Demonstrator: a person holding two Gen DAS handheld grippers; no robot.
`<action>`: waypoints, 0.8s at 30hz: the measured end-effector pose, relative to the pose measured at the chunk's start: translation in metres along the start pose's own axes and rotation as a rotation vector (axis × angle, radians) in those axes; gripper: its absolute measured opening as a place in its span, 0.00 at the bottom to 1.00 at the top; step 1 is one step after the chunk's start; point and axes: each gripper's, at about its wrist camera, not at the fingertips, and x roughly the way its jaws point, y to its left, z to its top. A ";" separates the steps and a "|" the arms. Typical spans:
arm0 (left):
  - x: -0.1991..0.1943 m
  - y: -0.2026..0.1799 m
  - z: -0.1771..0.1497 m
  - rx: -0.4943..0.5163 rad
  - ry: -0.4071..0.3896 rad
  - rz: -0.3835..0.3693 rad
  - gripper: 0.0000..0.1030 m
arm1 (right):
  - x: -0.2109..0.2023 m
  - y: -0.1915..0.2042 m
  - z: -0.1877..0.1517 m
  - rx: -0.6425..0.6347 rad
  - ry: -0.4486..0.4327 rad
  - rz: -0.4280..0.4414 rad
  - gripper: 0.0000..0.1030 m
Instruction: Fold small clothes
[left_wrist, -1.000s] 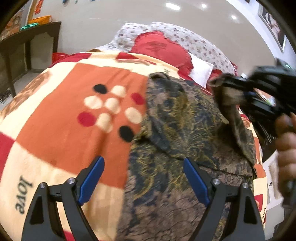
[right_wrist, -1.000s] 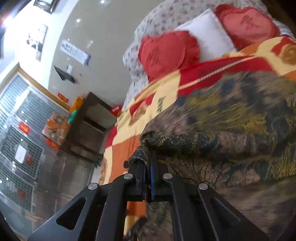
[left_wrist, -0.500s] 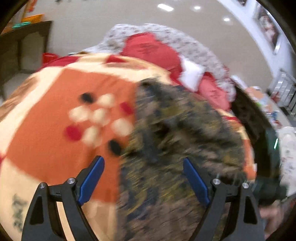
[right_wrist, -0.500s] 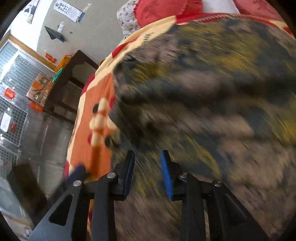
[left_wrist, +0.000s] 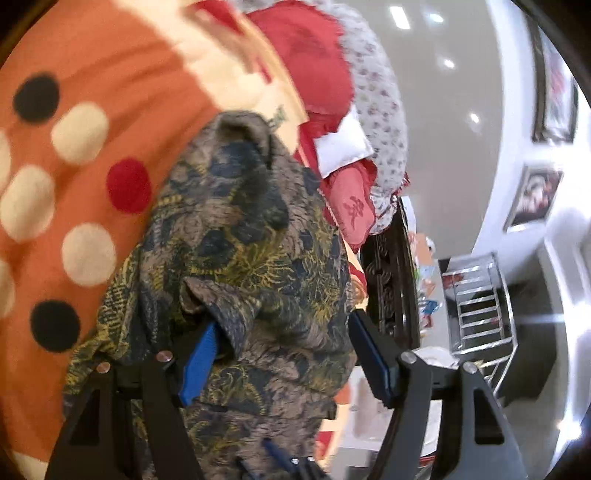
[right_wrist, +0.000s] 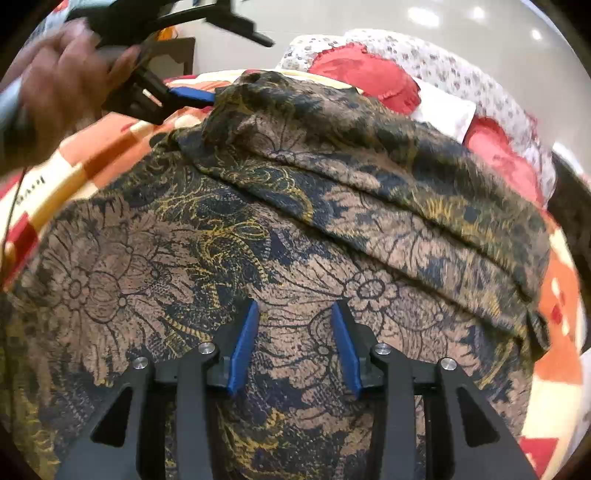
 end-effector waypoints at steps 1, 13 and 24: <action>-0.001 0.002 0.002 -0.028 0.000 0.027 0.70 | -0.002 -0.004 -0.001 0.012 0.000 0.013 0.47; 0.014 0.007 0.017 -0.002 -0.046 0.201 0.33 | -0.018 -0.023 -0.007 0.054 0.004 0.056 0.47; -0.005 -0.101 -0.062 1.009 -0.332 0.462 0.17 | -0.015 -0.031 -0.005 0.075 0.007 0.079 0.48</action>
